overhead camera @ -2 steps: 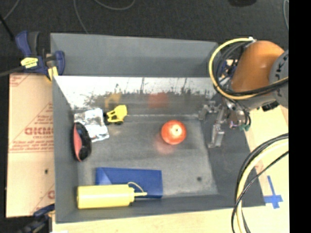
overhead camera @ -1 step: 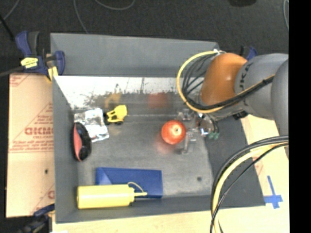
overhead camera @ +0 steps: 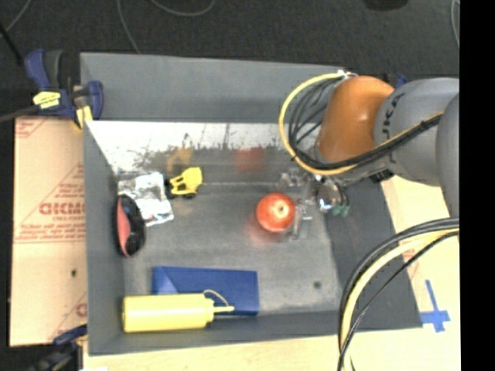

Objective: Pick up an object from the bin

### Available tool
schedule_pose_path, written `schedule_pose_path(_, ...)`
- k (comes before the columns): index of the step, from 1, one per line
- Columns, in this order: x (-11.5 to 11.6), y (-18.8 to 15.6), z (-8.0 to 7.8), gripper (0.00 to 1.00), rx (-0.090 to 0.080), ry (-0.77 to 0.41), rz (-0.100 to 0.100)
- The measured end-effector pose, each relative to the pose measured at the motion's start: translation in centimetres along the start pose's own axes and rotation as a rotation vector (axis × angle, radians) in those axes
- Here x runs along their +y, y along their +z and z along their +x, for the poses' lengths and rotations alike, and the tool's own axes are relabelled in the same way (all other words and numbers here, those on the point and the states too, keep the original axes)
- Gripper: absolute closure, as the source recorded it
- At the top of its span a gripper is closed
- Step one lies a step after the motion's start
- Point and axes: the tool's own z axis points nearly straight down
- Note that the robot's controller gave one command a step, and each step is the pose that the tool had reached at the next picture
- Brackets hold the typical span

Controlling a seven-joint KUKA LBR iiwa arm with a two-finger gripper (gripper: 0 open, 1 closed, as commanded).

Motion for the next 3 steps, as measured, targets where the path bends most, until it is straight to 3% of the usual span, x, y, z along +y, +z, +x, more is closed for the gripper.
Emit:
schedule_pose_path(1,1.5,-1.0,0.2,0.0,-0.007,0.142,-0.001)
schedule_pose_path(2,2.5,2.4,-1.2,0.0,-0.006,0.107,0.001)
schedule_pose_path(3,2.7,2.3,0.2,1.0,-0.01,0.116,0.001)
